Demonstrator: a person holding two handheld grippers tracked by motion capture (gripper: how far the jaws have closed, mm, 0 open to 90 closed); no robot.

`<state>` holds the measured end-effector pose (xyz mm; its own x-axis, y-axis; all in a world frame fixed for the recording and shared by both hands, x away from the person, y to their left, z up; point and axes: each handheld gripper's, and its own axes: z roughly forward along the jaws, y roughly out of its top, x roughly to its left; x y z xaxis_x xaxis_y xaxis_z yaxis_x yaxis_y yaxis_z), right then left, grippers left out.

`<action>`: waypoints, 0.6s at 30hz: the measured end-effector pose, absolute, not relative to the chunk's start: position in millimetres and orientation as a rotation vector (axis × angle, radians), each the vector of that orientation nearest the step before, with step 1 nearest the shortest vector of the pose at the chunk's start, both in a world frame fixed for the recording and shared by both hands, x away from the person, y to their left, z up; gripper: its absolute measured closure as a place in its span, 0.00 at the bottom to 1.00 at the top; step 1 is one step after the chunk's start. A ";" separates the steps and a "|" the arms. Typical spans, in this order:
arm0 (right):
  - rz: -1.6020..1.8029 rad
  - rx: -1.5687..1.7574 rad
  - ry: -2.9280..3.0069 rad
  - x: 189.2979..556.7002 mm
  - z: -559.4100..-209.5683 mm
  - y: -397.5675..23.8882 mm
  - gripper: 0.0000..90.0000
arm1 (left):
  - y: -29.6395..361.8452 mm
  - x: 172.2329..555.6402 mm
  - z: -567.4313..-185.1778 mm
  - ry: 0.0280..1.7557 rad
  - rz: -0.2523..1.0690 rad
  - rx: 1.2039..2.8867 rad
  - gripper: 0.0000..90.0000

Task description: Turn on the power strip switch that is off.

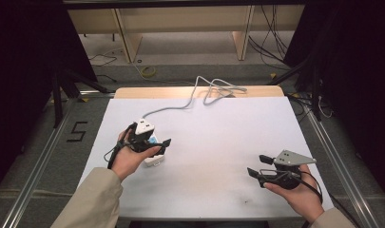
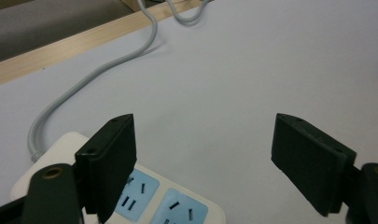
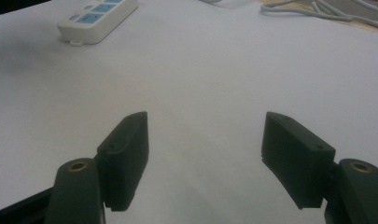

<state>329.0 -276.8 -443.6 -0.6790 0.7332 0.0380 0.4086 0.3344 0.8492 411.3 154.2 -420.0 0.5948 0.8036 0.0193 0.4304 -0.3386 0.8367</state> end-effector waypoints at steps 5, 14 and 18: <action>1.281 1.016 2.251 328.7 -443.2 -277.3 0.36 | 153.3 399.0 -422.4 0.933 0.540 1.948 0.22; 1.289 1.008 2.258 328.8 -444.0 -276.3 0.35 | 160.7 370.7 -433.7 0.872 0.519 1.966 0.20; 1.287 1.006 2.261 328.8 -444.1 -276.1 0.35 | 166.3 357.8 -438.7 0.859 0.511 1.982 0.20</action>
<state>328.8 -276.1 -444.1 -0.6862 0.7262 0.0429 0.4075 0.3349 0.8496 357.8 166.3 -438.7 0.6745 0.7380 0.0213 0.3712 -0.3639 0.8543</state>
